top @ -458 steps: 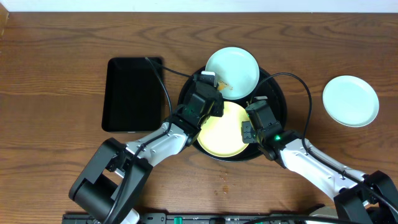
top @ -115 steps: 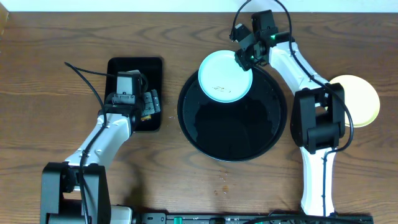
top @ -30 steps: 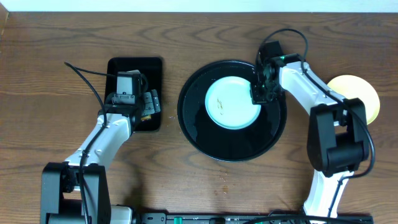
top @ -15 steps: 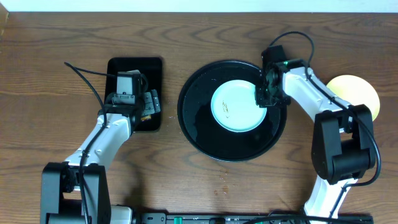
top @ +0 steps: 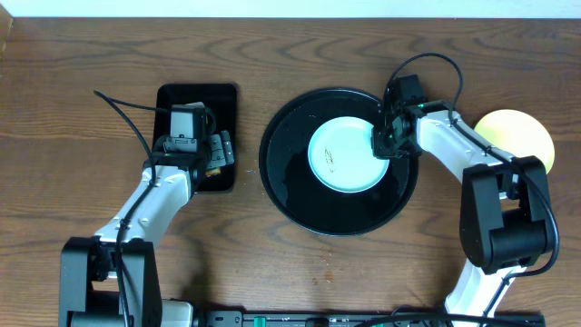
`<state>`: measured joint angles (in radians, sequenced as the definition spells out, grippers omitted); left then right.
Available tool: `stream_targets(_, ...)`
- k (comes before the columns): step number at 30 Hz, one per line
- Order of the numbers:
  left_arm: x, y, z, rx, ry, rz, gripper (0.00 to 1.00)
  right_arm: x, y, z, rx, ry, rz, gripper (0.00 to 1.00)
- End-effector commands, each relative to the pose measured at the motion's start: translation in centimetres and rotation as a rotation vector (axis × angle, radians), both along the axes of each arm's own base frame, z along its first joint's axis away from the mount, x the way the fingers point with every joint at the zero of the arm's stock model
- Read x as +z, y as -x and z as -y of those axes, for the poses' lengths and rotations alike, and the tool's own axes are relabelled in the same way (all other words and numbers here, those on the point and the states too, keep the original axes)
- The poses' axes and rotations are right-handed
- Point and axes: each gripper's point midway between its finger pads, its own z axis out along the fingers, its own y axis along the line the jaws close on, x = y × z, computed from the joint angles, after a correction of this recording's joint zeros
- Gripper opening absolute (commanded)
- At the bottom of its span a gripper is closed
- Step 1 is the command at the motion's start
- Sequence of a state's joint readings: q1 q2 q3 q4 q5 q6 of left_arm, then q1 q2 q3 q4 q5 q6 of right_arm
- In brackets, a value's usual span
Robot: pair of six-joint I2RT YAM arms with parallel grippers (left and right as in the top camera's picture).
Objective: Clean dirty plates on tray and stack at the side
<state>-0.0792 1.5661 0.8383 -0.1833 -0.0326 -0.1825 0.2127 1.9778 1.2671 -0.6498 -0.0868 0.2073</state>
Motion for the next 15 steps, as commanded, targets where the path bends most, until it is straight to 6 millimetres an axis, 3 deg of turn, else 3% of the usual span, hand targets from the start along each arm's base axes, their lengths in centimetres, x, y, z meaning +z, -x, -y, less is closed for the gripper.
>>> stream_targets(1,-0.5,0.3,-0.4,0.009,-0.013,-0.015,0.88,-1.5,1.1,1.1,-0.010,0.005,-0.048,0.18)
stream_targets(3,-0.5,0.3,-0.4,0.009,-0.013,-0.015,0.87,-1.5,1.0,1.4,-0.017,0.005,-0.048,0.21)
stream_targets(8,-0.5,0.3,-0.4,0.009,-0.013,-0.015,0.87,-1.5,1.0,1.4,-0.019,0.004,-0.049,0.41)
stream_targets(12,1.9,-2.9,-0.2,0.010,0.000,0.147,0.87,-1.6,1.5,1.5,-0.018,0.008,-0.067,0.44)
stream_targets(15,2.6,-3.7,-0.1,0.010,0.003,0.190,0.87,-1.6,1.4,1.5,0.001,0.011,-0.061,0.47)
